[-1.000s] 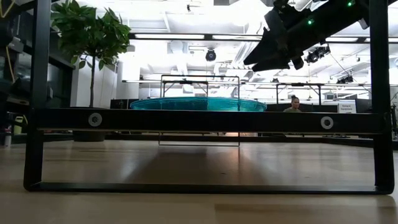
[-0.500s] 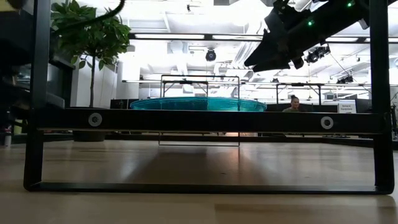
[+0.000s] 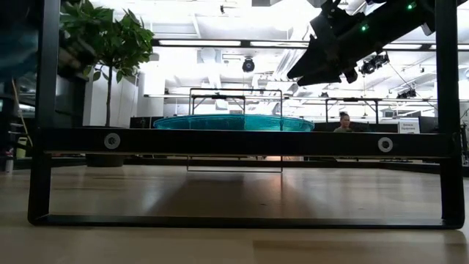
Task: Place and stack plates onto a shelf
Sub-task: Stack the blue plate on top of the other blue plate on the shelf
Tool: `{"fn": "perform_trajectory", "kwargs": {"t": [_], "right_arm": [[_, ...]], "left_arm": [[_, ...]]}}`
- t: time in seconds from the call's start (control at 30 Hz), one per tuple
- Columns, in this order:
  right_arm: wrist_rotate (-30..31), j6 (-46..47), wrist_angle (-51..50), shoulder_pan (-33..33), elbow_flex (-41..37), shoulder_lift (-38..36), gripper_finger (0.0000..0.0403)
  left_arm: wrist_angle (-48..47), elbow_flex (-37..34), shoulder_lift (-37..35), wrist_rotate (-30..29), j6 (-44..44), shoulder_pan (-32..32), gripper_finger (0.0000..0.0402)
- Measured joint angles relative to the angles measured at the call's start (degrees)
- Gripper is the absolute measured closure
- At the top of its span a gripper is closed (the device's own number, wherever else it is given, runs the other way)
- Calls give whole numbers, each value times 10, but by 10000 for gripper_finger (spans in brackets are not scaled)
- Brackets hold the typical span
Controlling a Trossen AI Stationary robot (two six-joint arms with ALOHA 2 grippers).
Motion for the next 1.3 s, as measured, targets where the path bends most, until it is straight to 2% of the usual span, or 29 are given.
{"fn": "perform_trajectory", "kwargs": {"t": [0.23, 0.5, 0.97, 1.3], "right_arm": [[0, -14, 13, -6, 0, 0, 187], [-2, 6, -11, -6, 0, 0, 187], [-2, 12, -9, -6, 0, 0, 187], [-2, 13, -3, -8, 0, 0, 187]], "left_arm": [[-22, 0, -120, -127, 4, -12, 402], [-19, 0, -191, -203, 55, -20, 401], [-15, 0, -204, -227, 75, -20, 401], [-14, 0, -205, -301, 115, -19, 401]]}}
